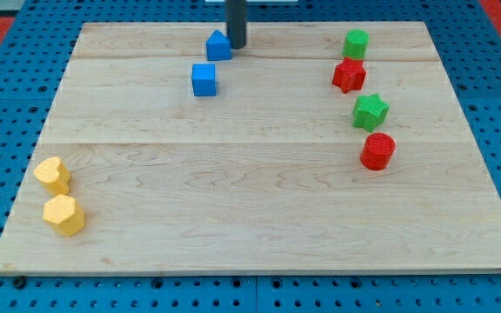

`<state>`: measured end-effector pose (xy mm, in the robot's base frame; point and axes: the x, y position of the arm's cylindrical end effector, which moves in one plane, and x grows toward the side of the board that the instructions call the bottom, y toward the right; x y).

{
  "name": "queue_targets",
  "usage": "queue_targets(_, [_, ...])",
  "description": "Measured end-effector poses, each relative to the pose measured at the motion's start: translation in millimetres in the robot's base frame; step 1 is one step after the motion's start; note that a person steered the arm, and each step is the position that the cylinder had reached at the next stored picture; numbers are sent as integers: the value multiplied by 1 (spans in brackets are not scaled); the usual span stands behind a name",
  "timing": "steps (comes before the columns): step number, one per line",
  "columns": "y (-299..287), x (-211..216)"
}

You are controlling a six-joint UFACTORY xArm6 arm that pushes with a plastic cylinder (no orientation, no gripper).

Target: Drag the yellow hexagon towards the center of the board

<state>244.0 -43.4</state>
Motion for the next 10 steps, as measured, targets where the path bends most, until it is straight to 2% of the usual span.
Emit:
queue_targets(1, [5,5])
queue_targets(2, [34,72])
queue_targets(3, [24,164])
queue_targets(4, [-8,272])
queue_targets(5, [-85,359])
queue_targets(6, [-195,366])
queue_targets(7, [-221,346])
queue_targets(9, [-133,293])
queue_targets(10, [-84,283])
